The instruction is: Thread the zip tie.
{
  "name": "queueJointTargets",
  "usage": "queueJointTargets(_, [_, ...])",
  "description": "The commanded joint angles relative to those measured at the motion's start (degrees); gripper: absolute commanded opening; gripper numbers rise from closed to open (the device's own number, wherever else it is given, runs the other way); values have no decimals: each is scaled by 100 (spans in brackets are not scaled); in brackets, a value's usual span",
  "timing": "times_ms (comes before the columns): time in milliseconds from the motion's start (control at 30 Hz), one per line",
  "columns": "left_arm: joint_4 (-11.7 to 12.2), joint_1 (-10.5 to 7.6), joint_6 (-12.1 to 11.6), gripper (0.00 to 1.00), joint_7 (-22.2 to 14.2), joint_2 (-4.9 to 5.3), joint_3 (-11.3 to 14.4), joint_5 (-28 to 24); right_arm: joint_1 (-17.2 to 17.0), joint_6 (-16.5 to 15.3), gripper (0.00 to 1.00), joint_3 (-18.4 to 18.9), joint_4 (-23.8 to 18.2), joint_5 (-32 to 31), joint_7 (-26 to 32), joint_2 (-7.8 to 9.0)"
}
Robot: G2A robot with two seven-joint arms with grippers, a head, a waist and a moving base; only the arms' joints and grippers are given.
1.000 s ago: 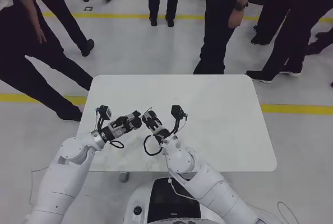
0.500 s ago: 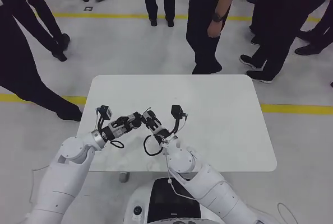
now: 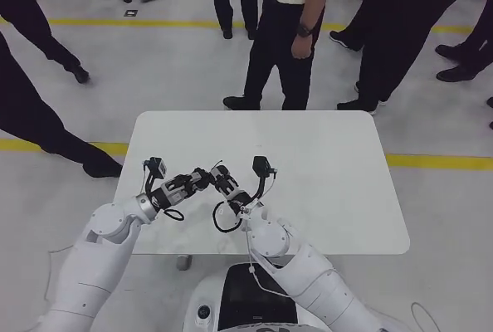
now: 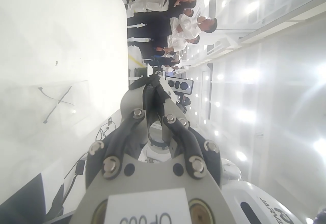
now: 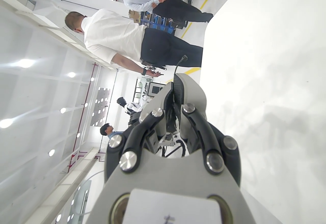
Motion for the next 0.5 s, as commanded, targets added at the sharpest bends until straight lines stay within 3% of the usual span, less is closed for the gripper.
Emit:
queueJointTargets(0, [-6,17,-8,0,-14,10,-18,2,-12,-8,62,15,-1,7,33,-3])
queueJointTargets(33, [-10,27,-12,0,-18,16,-29,16,-17,-11,100,22,-2,6,43,-5])
queueJointTargets(367, [-76,213,-33,0,-359,130,-437,-80,-83,4,100,203,-78,-7,370,36])
queueJointTargets(467, [-97,221,-6,0,-486,174,-549,107,-83,4,100,203,-78,-7,370,36])
